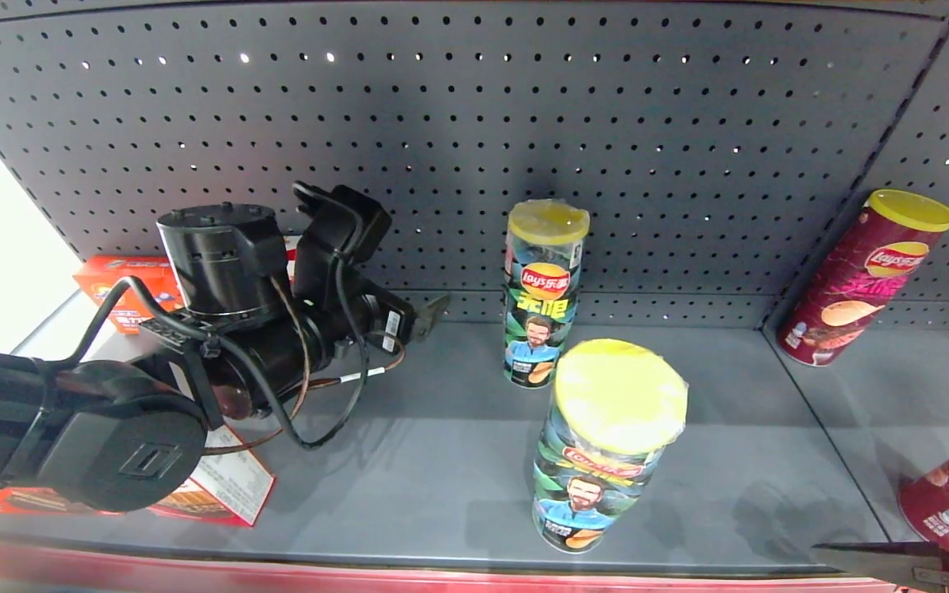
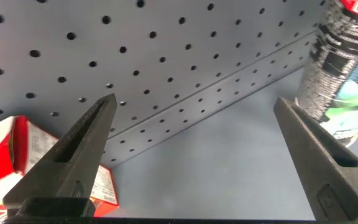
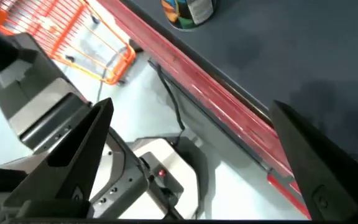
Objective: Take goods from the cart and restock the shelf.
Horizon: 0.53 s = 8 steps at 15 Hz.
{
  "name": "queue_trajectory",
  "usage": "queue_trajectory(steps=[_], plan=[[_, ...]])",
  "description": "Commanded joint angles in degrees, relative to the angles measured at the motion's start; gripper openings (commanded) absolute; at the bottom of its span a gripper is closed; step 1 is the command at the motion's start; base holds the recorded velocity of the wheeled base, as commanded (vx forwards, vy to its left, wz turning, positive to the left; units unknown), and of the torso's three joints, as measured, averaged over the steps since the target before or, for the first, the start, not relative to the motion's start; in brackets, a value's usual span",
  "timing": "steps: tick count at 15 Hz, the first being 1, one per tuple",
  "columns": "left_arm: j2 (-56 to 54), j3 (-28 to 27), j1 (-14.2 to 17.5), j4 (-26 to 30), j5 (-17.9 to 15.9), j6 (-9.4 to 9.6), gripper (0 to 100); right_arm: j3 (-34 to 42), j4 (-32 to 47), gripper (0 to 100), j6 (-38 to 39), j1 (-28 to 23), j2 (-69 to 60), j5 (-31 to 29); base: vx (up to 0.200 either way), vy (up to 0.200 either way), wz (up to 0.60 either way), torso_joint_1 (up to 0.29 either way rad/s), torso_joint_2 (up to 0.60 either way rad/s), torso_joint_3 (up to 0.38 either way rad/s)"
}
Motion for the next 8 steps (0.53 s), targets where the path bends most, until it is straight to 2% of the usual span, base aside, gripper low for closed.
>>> queue_trajectory(steps=[1, 8], plan=[[-0.5, 0.1, 0.2, 0.0, 0.4, 0.01, 100, -1.7, 0.2, 100, 0.0, 0.2, 4.7, -1.2, 0.0, 0.0, 0.0, 0.0, 0.0, 0.0], [-0.5, 0.0, 0.2, -0.1, 1.1, 0.01, 100, -13.8, 0.2, 100, 0.3, -0.6, 19.4, -8.3, 0.0, 0.0, 0.0, 0.0, 0.0, 0.0]])
